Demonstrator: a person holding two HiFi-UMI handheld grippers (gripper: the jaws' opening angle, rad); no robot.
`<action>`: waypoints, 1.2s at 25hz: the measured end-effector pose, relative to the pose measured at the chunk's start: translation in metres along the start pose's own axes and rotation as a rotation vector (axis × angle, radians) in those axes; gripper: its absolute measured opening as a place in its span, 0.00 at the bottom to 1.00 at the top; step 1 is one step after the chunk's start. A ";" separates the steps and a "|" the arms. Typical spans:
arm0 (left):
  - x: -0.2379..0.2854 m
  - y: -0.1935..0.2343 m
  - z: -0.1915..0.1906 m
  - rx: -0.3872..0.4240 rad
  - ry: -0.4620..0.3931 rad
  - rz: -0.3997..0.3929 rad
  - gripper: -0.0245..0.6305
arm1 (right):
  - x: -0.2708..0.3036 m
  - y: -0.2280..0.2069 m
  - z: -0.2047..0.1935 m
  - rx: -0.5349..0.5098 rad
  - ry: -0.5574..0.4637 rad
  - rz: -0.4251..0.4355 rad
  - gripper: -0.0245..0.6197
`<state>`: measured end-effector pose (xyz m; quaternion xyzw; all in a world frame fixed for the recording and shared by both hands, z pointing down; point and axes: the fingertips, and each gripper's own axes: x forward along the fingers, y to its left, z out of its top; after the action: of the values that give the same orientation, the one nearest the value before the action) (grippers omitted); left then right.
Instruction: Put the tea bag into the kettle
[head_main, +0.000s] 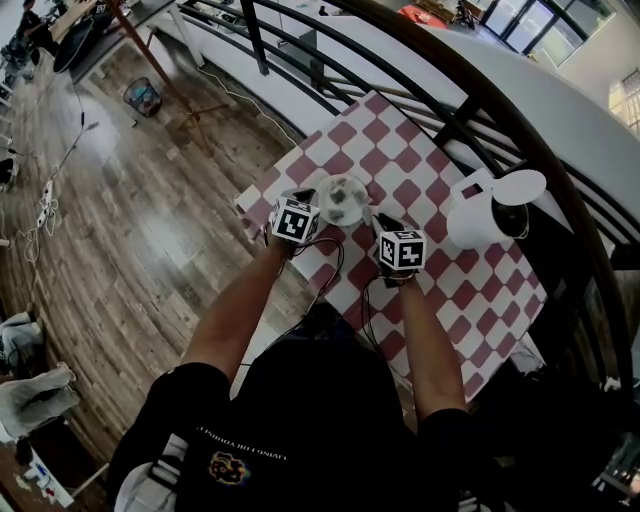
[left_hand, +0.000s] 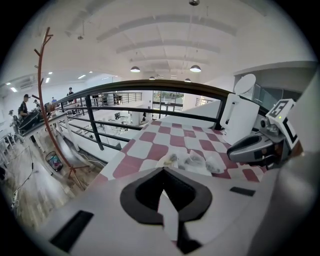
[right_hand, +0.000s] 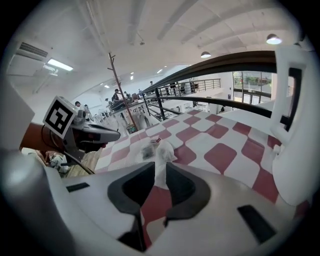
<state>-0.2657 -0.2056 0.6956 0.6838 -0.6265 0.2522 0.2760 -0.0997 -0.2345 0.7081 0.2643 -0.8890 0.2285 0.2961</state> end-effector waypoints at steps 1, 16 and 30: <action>0.002 -0.001 -0.003 -0.005 0.010 -0.002 0.04 | 0.001 0.002 -0.004 -0.019 0.009 -0.005 0.13; 0.012 -0.004 -0.024 0.030 0.083 -0.002 0.04 | 0.019 0.002 -0.036 -0.083 0.082 -0.092 0.23; 0.017 -0.021 -0.024 0.056 0.082 -0.043 0.04 | 0.027 0.005 -0.037 -0.142 0.107 -0.093 0.23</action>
<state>-0.2436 -0.2003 0.7236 0.6938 -0.5926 0.2915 0.2873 -0.1064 -0.2186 0.7506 0.2707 -0.8727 0.1647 0.3715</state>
